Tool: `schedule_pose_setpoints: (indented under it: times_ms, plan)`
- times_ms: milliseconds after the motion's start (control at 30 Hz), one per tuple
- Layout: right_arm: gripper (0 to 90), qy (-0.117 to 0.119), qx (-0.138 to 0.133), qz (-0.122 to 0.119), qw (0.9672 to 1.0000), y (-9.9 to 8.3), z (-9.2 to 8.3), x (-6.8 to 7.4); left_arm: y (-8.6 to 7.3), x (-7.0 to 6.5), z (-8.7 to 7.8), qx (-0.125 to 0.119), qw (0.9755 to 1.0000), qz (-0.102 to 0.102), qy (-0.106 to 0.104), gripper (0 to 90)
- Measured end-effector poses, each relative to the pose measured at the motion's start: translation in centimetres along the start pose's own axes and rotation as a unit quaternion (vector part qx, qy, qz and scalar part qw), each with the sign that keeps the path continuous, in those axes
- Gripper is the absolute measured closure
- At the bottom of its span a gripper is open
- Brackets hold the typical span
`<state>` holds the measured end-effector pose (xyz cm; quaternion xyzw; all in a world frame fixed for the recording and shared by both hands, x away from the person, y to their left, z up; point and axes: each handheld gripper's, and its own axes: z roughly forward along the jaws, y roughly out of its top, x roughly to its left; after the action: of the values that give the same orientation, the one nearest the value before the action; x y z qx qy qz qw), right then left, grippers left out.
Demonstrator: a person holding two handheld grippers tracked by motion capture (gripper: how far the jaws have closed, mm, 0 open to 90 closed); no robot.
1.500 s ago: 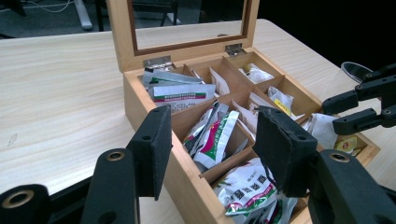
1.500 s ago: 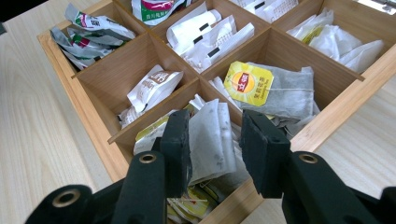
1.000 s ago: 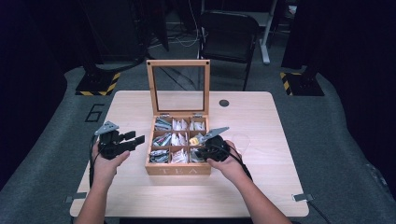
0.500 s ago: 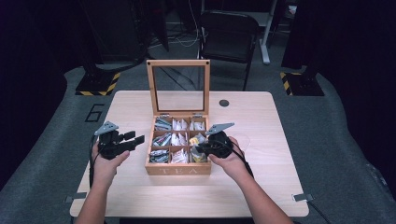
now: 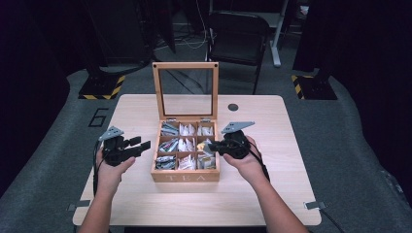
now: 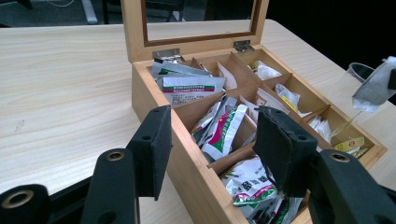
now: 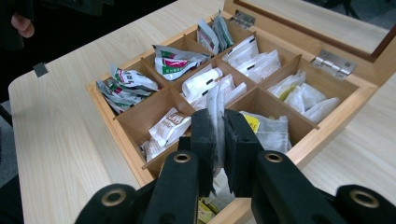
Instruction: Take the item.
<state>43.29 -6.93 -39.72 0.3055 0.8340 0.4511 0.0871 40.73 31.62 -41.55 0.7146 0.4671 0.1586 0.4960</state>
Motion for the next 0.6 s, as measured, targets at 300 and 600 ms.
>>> schedule_pose_setpoints:
  times_ms: [300, 600]
  plan:
    - [82.8, -0.002, -0.002, 0.002, 1.0, 0.3, -0.8, -0.2, 0.0, 0.0, 0.1, 0.0, 1.0, -0.002, 0.0, 46.0]
    - [82.8, -0.008, -0.002, 0.003, 1.0, 0.3, -1.1, -0.4, -0.1, 0.0, 0.0, -0.002, 1.0, -0.003, 0.002, 46.0]
